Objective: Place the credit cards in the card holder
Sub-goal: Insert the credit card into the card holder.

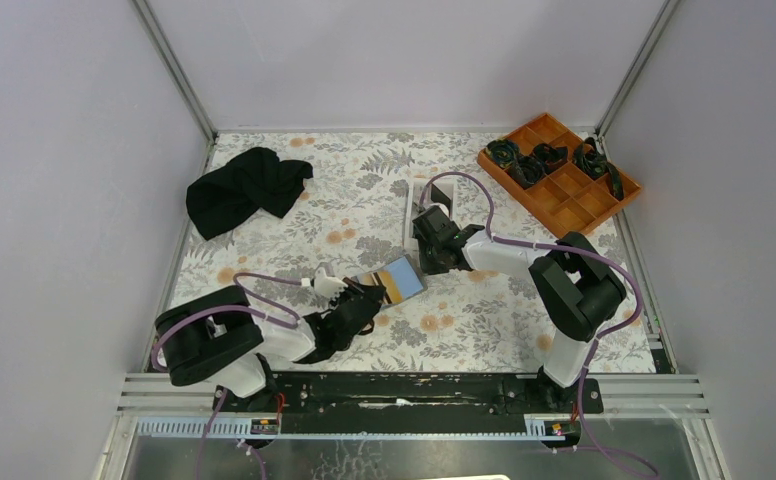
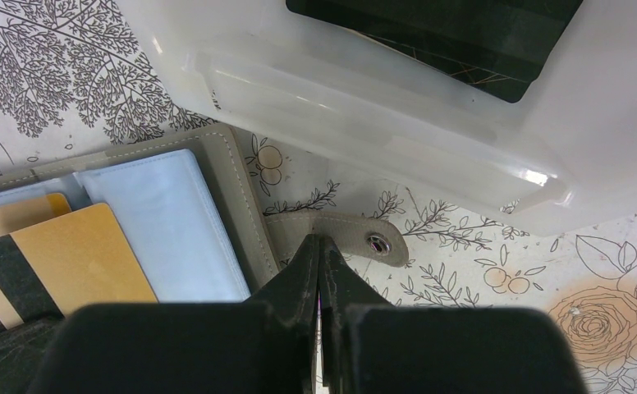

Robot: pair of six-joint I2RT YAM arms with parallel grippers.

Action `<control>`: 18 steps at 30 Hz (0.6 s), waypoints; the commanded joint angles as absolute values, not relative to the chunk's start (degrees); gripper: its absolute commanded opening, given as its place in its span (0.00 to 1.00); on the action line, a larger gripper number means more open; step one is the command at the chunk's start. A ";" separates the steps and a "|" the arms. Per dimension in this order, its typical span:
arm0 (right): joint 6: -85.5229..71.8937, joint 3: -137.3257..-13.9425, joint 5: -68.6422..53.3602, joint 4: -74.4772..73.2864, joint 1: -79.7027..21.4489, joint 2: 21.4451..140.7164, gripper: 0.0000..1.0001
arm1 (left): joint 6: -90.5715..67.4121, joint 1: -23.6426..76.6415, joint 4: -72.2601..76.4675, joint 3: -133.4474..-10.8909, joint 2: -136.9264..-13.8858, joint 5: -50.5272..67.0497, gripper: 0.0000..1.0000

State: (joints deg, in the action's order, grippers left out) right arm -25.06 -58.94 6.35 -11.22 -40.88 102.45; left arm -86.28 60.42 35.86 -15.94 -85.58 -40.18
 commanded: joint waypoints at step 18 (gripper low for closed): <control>-23.69 -54.43 3.69 -18.24 -42.80 105.55 0.00 | -94.22 64.78 25.66 -18.59 -87.14 -50.17 0.00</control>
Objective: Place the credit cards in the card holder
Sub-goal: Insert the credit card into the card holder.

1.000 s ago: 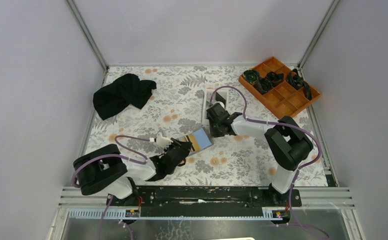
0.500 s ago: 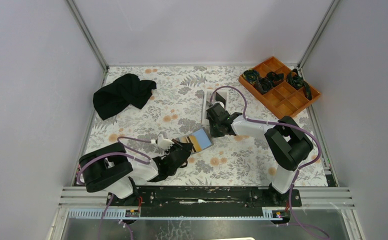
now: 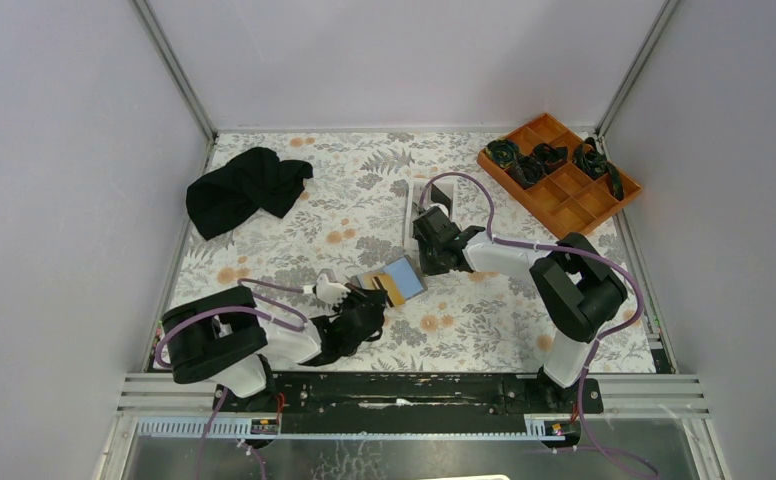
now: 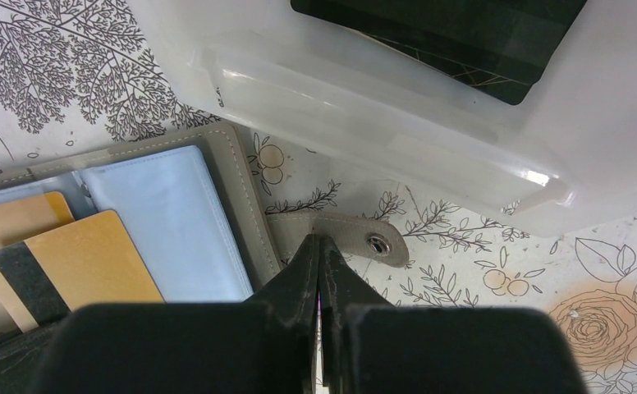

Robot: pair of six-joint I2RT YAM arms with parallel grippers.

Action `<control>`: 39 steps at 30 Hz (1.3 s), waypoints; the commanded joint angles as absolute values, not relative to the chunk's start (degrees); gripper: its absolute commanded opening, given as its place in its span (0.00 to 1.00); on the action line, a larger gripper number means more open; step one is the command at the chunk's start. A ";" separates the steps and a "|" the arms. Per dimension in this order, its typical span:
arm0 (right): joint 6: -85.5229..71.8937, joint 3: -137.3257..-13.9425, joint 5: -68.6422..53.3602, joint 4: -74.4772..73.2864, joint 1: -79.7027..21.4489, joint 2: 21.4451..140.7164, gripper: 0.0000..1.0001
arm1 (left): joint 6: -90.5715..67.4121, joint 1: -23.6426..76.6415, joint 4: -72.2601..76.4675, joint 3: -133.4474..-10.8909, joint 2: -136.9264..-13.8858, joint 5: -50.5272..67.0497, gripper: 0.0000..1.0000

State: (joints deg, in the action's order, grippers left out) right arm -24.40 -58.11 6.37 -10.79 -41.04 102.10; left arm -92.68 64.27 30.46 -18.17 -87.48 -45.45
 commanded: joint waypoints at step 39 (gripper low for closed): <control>-23.03 -55.40 3.85 -18.78 -43.76 108.09 0.00 | -85.89 64.86 34.64 -18.78 -86.52 -52.31 0.00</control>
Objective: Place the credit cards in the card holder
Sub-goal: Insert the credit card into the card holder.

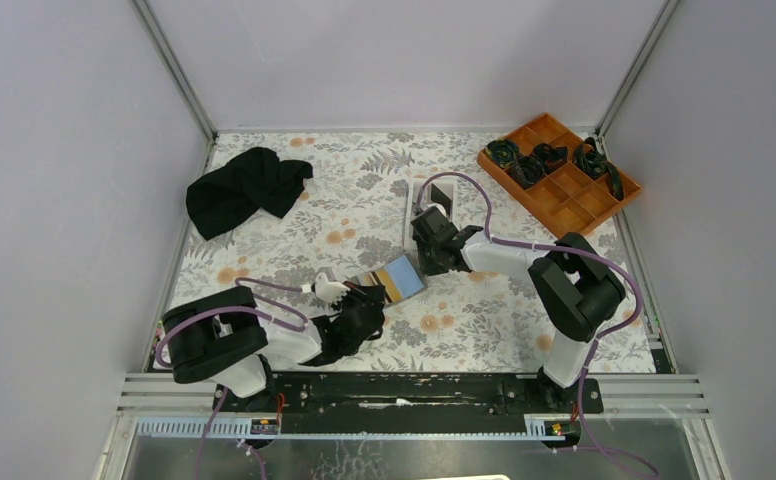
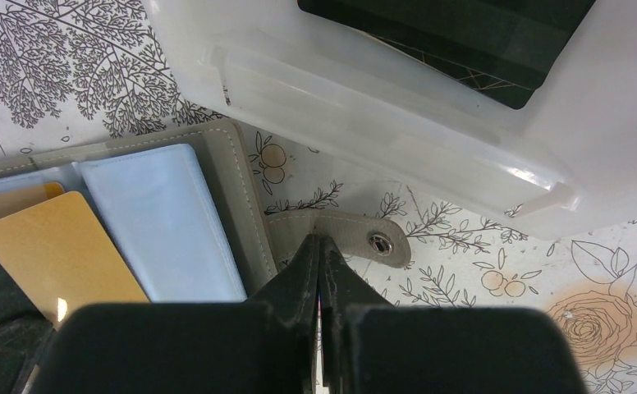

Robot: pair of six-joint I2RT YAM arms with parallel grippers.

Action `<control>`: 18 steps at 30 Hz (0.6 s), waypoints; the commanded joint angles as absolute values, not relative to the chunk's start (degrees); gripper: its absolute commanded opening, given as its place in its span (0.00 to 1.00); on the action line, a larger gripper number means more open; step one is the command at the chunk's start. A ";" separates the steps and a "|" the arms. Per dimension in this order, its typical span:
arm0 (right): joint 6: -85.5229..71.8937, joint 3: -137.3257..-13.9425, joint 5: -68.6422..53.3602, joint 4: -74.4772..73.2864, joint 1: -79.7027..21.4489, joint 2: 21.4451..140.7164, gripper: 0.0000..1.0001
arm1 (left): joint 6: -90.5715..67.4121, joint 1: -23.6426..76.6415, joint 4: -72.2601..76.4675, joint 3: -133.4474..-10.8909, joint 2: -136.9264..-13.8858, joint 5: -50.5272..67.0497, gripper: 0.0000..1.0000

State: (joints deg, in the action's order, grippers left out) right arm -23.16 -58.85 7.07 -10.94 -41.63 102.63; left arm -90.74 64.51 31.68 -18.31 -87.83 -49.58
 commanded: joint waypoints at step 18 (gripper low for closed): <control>-23.00 -55.56 3.83 -19.16 -43.80 107.84 0.00 | -88.02 64.86 34.35 -17.95 -88.66 -52.12 0.00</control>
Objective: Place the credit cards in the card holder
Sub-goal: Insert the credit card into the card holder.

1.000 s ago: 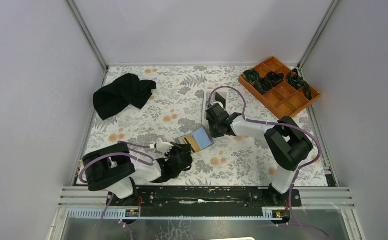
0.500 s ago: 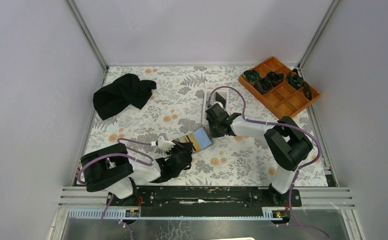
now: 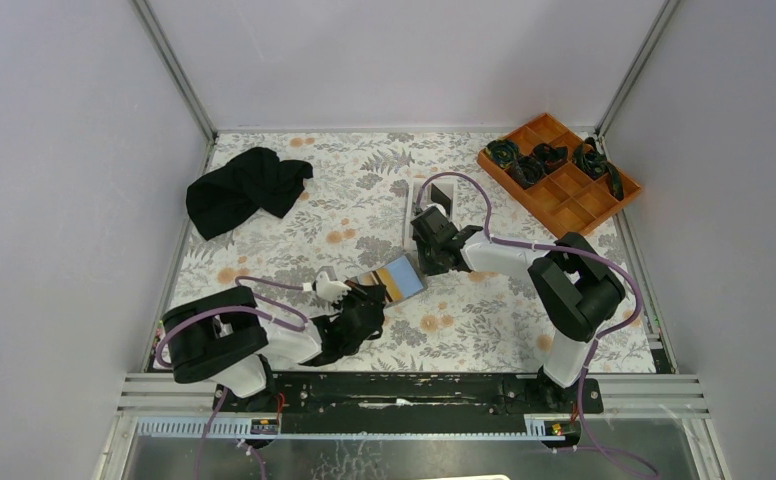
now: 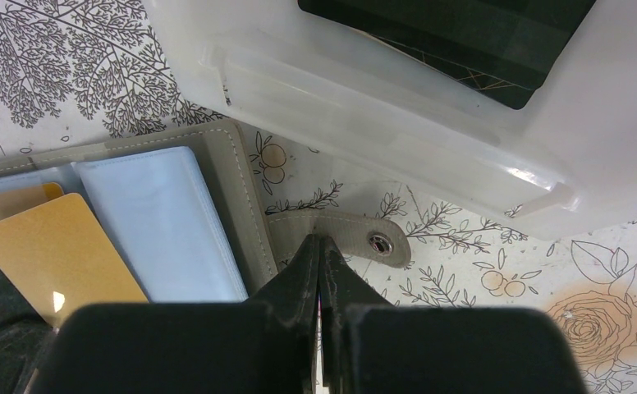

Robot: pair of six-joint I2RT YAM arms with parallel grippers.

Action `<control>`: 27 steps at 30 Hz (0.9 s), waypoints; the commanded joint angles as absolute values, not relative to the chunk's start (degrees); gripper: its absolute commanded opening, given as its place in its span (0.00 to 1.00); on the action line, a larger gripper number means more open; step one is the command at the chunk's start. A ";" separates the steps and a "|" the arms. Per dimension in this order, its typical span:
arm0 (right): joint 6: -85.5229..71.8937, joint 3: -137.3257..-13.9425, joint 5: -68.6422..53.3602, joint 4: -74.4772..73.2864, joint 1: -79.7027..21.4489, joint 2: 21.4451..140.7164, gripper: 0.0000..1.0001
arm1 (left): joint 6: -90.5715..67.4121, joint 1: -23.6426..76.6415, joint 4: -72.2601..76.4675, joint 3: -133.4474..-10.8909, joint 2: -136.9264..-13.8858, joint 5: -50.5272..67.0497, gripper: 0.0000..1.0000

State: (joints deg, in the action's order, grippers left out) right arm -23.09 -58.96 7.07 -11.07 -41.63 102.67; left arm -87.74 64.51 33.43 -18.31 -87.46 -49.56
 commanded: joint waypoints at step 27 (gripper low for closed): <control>-23.07 -56.34 4.35 -19.47 -44.44 109.15 0.00 | -92.27 65.15 29.93 -19.51 -93.72 -49.36 0.00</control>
State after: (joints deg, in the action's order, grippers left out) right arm -22.96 -59.79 8.08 -12.05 -42.17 103.22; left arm -92.05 64.58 33.41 -19.03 -91.79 -49.50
